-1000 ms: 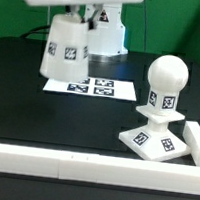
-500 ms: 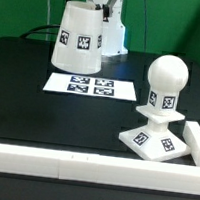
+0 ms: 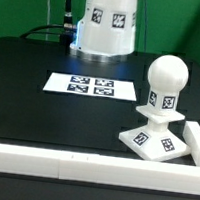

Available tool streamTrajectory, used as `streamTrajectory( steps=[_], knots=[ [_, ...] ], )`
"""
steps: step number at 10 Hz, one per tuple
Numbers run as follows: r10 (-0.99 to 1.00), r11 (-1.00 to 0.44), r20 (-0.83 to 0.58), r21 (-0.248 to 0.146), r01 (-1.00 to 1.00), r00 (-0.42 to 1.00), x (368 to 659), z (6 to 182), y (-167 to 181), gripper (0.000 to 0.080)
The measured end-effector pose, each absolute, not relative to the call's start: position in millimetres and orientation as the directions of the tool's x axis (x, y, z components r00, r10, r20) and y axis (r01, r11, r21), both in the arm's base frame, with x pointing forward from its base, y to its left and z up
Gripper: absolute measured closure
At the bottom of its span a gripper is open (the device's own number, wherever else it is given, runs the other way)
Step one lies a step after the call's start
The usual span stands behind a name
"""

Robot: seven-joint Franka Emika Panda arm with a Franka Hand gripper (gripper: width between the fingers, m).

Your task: Assemble lamp

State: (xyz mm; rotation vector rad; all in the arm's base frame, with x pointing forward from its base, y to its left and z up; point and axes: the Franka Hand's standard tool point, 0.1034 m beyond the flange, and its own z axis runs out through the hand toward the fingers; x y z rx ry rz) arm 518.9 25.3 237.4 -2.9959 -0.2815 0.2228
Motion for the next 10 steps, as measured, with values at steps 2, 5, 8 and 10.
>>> streamTrajectory(
  steps=[2,5,8,10],
  knots=[
    [0.178,-0.978,-0.129,-0.133,0.161,0.975,530.7,254.5,50.3,0.0752],
    [0.2,-0.973,-0.075,-0.133,0.189,0.977,557.1,255.7,82.5,0.0752],
    [0.199,-0.973,-0.081,-0.133,0.187,0.977,556.2,253.6,81.1,0.0752],
    [0.209,-0.97,-0.073,-0.141,0.198,0.975,561.3,244.3,90.0,0.0752]
  ],
)
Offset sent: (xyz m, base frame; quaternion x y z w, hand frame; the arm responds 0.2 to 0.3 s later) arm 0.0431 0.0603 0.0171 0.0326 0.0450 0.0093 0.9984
